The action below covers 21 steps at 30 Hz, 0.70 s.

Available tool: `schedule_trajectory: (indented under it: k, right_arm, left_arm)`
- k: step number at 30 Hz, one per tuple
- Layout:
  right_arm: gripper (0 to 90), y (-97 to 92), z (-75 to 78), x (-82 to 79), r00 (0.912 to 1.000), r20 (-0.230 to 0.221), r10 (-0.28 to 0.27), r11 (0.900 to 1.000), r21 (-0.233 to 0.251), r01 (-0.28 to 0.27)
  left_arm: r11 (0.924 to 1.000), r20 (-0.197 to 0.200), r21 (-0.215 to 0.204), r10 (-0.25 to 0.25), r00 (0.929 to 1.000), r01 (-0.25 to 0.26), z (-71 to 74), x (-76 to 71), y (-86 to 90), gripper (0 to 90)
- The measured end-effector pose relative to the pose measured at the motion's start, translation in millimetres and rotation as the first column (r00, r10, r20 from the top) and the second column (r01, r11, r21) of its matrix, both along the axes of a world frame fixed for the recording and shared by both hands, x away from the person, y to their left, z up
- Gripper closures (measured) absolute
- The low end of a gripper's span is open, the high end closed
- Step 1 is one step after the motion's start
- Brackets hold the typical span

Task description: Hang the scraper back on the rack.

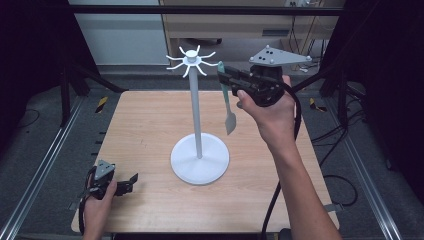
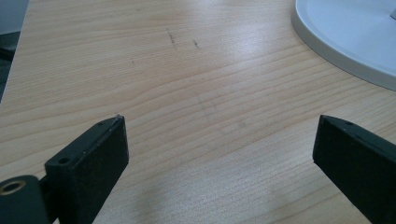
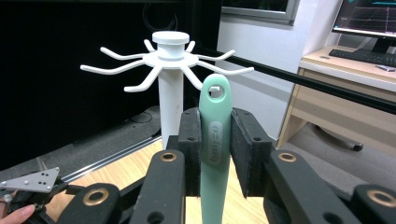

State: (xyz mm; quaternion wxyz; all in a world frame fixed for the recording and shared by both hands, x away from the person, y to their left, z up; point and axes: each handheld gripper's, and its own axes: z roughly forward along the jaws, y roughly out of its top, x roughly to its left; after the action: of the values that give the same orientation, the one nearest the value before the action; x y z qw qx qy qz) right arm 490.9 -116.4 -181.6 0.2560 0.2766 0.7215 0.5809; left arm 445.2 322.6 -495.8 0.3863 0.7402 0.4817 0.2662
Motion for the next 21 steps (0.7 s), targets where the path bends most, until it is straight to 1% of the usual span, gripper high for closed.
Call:
schedule_trajectory:
  k: [5, 19, 21]
  right_arm:
    - [74.7, 0.1, -0.6, 3.1, 0.9999, -0.014, 0.008, 1.0000, -0.004, -0.008]
    - [74.7, 4.0, 1.0, 8.3, 0.9989, -0.030, 0.036, 0.9993, -0.013, -0.036]
    - [74.6, 5.9, 1.8, 9.4, 0.9987, -0.034, 0.038, 0.9990, -0.022, -0.039]
  left_arm:
    - [1.0000, -0.002, 0.003, -0.002, 1.0000, 0.002, -0.1, 0.1, -0.4, 3.0]
    - [1.0000, 0.000, 0.002, -0.001, 1.0000, 0.001, -0.2, 0.0, -0.4, 3.0]
    - [1.0000, 0.000, 0.002, -0.001, 1.0000, 0.001, -0.2, 0.1, -0.4, 3.1]
